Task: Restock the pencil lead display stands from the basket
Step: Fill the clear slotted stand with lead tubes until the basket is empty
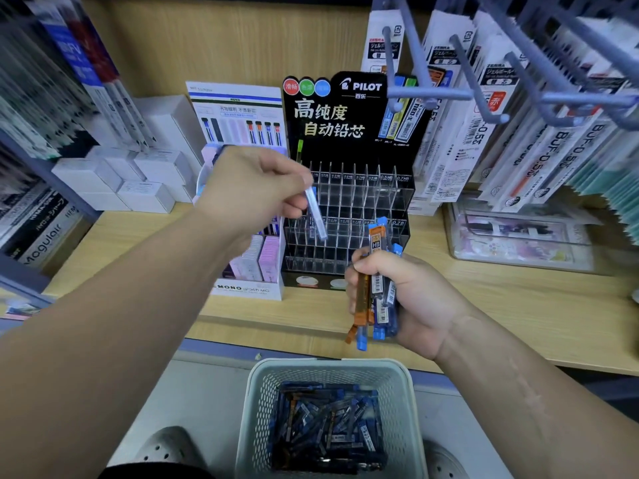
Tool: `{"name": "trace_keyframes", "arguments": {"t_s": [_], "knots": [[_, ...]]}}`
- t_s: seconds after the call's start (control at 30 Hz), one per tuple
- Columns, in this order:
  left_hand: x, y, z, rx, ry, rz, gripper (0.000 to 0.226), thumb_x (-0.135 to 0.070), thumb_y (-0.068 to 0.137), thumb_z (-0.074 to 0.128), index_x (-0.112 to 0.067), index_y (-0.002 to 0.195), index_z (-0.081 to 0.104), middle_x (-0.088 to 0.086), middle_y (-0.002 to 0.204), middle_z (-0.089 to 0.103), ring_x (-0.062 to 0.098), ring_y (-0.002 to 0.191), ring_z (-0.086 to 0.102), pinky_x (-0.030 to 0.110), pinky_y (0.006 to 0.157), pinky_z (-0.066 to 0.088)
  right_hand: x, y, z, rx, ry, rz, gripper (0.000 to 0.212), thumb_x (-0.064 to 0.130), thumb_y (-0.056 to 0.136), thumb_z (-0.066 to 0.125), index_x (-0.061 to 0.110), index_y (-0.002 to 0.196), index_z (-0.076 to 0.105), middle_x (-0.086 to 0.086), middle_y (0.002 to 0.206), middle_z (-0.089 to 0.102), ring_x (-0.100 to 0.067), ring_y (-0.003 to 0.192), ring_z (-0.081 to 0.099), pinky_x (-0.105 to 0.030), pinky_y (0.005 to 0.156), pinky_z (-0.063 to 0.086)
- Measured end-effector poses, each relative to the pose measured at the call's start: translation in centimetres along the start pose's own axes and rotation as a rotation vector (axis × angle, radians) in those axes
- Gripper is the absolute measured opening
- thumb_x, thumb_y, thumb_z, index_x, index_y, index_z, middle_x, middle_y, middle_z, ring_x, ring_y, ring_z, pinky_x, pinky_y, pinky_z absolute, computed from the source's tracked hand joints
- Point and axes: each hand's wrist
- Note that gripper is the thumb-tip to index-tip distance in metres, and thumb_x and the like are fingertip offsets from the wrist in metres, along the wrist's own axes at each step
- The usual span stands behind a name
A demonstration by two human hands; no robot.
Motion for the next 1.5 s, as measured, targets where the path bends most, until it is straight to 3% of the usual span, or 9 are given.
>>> {"name": "trace_keyframes", "arguments": {"t_s": [0.37, 0.53, 0.67, 0.87, 1.03, 1.13, 1.23, 1.3, 1.5], "knots": [[0.9, 0.8, -0.7, 0.046, 0.433, 0.311, 0.019, -0.007, 0.086, 0.076, -0.025, 0.079, 0.072, -0.001, 0.070, 0.073, 0.010, 0.068, 0.073, 0.034, 0.077, 0.062, 0.0, -0.2, -0.3, -0.024, -0.003, 0.016, 0.017, 0.006, 0.090, 0.059, 0.019, 0.080, 0.065, -0.003, 0.075, 0.060, -0.018, 0.064, 0.054, -0.034, 0.061, 0.048], [1.5, 1.1, -0.3, 0.039, 0.586, 0.440, 0.007, -0.011, 0.085, 0.077, -0.016, 0.090, 0.078, -0.014, 0.071, 0.066, -0.006, 0.062, 0.062, 0.012, 0.068, 0.051, 0.0, -0.1, -0.7, -0.016, 0.004, 0.016, 0.019, 0.007, 0.089, 0.060, 0.020, 0.077, 0.066, -0.003, 0.076, 0.061, -0.018, 0.065, 0.055, -0.035, 0.064, 0.048], [2.6, 1.4, 0.0, 0.041, 0.798, 0.698, 0.004, -0.012, 0.080, 0.077, -0.011, 0.083, 0.079, -0.002, 0.082, 0.066, 0.012, 0.067, 0.059, 0.039, 0.068, 0.056, 0.0, -0.2, -0.6, -0.011, 0.015, 0.023, 0.017, 0.006, 0.090, 0.059, 0.019, 0.079, 0.065, -0.004, 0.076, 0.060, -0.018, 0.065, 0.054, -0.035, 0.061, 0.049], [3.5, 1.6, 0.4, -0.014, 1.014, 0.817, 0.002, -0.012, 0.078, 0.077, -0.012, 0.078, 0.078, 0.004, 0.082, 0.068, 0.030, 0.074, 0.064, 0.042, 0.055, 0.054, 0.1, -0.2, -0.8, 0.004, 0.053, 0.000, 0.009, 0.011, 0.086, 0.064, 0.019, 0.083, 0.061, -0.002, 0.077, 0.060, -0.016, 0.066, 0.054, -0.033, 0.058, 0.051], [2.7, 0.9, 0.3, -0.043, 0.938, 0.725, 0.008, -0.024, 0.082, 0.075, -0.017, 0.086, 0.071, -0.003, 0.076, 0.064, 0.017, 0.071, 0.058, 0.040, 0.064, 0.052, 0.1, 0.3, -0.9, -0.111, 0.178, -0.079, 0.012, 0.009, 0.092, 0.059, 0.017, 0.083, 0.061, -0.003, 0.076, 0.060, -0.017, 0.064, 0.056, -0.032, 0.055, 0.052], [1.4, -1.0, 1.2, 0.019, 0.675, 0.480, 0.014, -0.030, 0.088, 0.073, -0.019, 0.080, 0.070, -0.007, 0.063, 0.064, 0.001, 0.055, 0.051, 0.028, 0.060, 0.048, 0.5, 0.5, -0.7, -0.188, 0.235, -0.156, 0.014, 0.012, 0.093, 0.060, 0.018, 0.080, 0.062, -0.001, 0.075, 0.061, -0.018, 0.065, 0.056, -0.035, 0.057, 0.055], [0.3, -3.5, 2.5, 0.339, 0.351, 0.048, 0.021, -0.034, 0.089, 0.071, -0.015, 0.081, 0.071, 0.001, 0.071, 0.072, 0.011, 0.054, 0.055, 0.028, 0.054, 0.043, 1.0, 0.6, -0.4, -0.299, 0.278, -0.199, 0.029, 0.014, 0.094, 0.059, 0.018, 0.066, 0.064, 0.000, 0.067, 0.059, -0.016, 0.055, 0.059, -0.035, 0.055, 0.056], [0.5, -4.8, 3.0, 0.492, 0.281, -0.085, 0.022, -0.031, 0.087, 0.074, -0.009, 0.087, 0.072, 0.005, 0.075, 0.073, 0.016, 0.056, 0.057, 0.026, 0.051, 0.042, 1.0, 0.8, -0.3, -0.360, 0.288, -0.235, 0.017, 0.014, 0.094, 0.059, 0.015, 0.077, 0.059, 0.000, 0.064, 0.056, -0.017, 0.052, 0.057, -0.036, 0.056, 0.055], [1.4, -6.6, 4.5, 0.389, 0.032, -0.273, 0.014, -0.001, 0.081, 0.078, 0.000, 0.092, 0.069, 0.018, 0.082, 0.075, 0.021, 0.063, 0.069, 0.031, 0.056, 0.057, 0.7, 1.0, -0.9, -0.489, 0.268, -0.282, 0.007, 0.016, 0.092, 0.060, 0.012, 0.094, 0.055, 0.001, 0.060, 0.054, -0.017, 0.050, 0.056, -0.045, 0.067, 0.050]]}}
Point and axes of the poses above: each hand's wrist, its own y-axis towards the middle knuckle, its own z-axis out of the palm, x = y × z
